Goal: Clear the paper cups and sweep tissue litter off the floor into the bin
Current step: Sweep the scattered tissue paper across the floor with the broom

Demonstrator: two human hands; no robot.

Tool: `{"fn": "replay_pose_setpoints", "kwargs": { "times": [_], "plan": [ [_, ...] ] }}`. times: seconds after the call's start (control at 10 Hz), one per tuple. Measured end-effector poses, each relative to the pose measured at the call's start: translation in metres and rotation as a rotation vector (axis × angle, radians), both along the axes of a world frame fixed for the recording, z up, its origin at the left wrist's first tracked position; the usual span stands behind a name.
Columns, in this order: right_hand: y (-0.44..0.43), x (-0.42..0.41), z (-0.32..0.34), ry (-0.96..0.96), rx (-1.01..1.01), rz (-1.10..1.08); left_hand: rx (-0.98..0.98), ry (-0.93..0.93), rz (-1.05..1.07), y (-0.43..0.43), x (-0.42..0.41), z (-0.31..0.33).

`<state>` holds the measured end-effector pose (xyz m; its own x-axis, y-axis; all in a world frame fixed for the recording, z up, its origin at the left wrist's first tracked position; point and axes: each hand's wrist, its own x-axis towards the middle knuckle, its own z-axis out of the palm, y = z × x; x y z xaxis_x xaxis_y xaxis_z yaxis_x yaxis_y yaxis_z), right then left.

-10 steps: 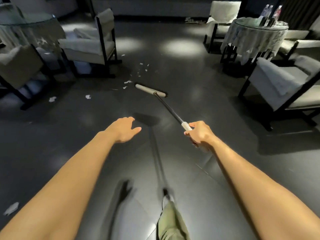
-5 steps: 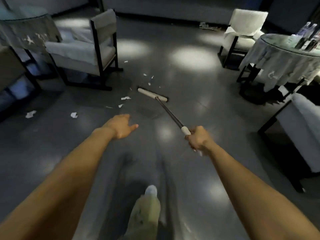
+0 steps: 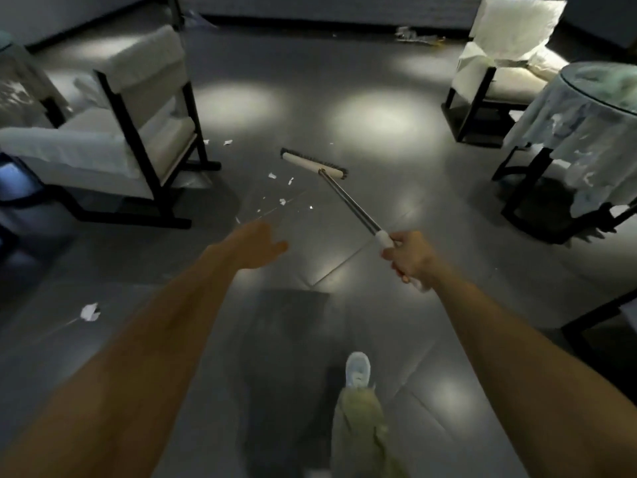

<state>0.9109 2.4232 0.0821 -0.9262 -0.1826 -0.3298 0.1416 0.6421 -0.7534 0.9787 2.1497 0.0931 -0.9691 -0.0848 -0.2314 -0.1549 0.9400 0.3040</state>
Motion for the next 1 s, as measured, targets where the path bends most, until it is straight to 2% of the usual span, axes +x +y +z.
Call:
{"fn": "replay_pose_setpoints", "kwargs": {
  "times": [0.3, 0.4, 0.5, 0.7, 0.8, 1.0],
  "plan": [
    [-0.057, -0.352, 0.023, 0.024, 0.133, 0.144, 0.019, -0.018, 0.055, -0.05, -0.332, 0.013],
    [-0.1, -0.451, 0.029, 0.04, 0.128, 0.191, 0.001, -0.079, 0.139, -0.08, -0.412, 0.02],
    [-0.148, -0.551, 0.021, 0.063, 0.151, 0.252, 0.001, -0.059, 0.258, -0.119, -0.503, 0.012],
    [-0.256, -0.745, 0.022, -0.002, 0.033, 0.241, -0.021, -0.058, 0.378, -0.213, -0.686, 0.007],
    [-0.307, -0.835, 0.041, -0.025, -0.006, 0.265, -0.099, -0.132, 0.36, -0.28, -0.791, 0.009],
    [-0.399, -1.009, 0.045, -0.05, -0.035, 0.322, -0.036, -0.045, 0.355, -0.362, -0.953, 0.03]
  ]
}}
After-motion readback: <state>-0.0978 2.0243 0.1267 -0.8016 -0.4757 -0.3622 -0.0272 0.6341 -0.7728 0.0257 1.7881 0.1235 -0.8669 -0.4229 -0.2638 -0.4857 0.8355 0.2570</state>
